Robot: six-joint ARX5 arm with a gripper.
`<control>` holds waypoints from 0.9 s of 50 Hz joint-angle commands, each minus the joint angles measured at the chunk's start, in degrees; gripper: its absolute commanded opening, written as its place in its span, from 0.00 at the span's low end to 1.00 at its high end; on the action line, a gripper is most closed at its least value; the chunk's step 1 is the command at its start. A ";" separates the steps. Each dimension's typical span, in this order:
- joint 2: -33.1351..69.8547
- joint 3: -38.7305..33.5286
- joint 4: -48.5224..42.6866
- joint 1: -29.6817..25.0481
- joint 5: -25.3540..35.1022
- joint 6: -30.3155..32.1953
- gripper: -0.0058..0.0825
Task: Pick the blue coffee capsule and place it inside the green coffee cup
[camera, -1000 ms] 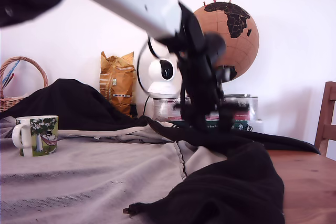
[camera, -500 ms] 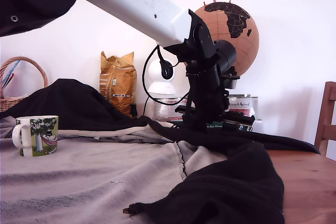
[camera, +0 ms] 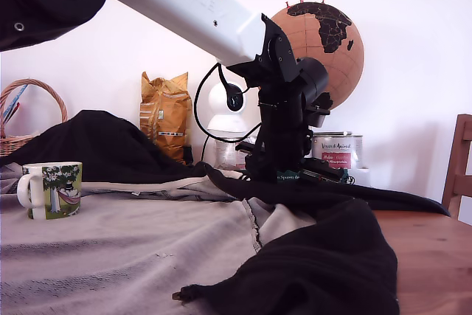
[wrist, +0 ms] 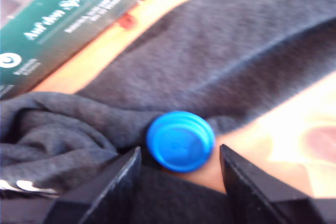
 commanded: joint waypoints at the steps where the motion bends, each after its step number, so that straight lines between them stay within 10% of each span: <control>1: 1.95 -0.96 0.59 0.50 -1.11 0.68 0.55; 35: 1.95 -0.92 0.72 1.20 1.88 3.89 0.04; 45: 1.92 1.38 0.59 1.20 1.92 5.90 0.04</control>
